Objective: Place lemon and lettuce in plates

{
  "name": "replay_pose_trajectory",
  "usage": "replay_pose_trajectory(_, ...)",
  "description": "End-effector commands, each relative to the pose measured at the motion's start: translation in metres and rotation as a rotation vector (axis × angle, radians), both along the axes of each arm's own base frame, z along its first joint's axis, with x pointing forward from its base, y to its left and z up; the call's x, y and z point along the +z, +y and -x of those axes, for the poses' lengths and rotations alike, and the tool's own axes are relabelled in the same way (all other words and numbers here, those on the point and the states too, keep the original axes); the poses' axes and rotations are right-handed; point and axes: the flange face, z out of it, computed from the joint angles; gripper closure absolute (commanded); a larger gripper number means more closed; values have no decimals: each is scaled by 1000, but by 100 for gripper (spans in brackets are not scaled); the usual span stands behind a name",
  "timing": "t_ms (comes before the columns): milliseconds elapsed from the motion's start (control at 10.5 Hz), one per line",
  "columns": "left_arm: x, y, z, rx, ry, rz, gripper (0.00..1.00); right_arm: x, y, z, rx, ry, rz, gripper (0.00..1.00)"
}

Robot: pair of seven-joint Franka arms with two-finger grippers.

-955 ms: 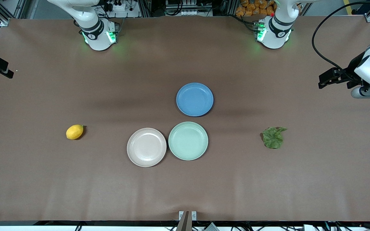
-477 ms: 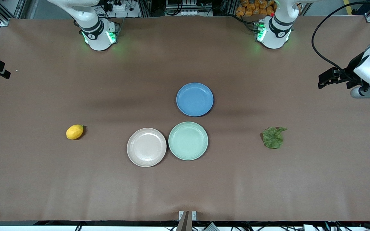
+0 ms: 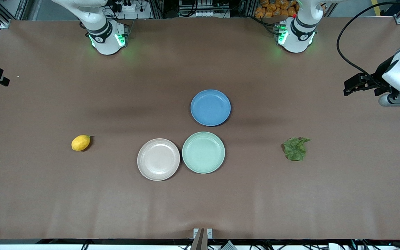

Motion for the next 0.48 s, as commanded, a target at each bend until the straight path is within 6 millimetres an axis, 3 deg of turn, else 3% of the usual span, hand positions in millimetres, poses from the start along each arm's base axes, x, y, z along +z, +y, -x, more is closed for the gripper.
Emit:
replay_pose_trajectory(0,4,1,0,-7,-9,5,0,-8,-11,2,-8,18,-11,0)
replay_pose_trajectory(382,4,-2,0,-8,-9,5,0,-13,-17,3,-20,30,-13,0)
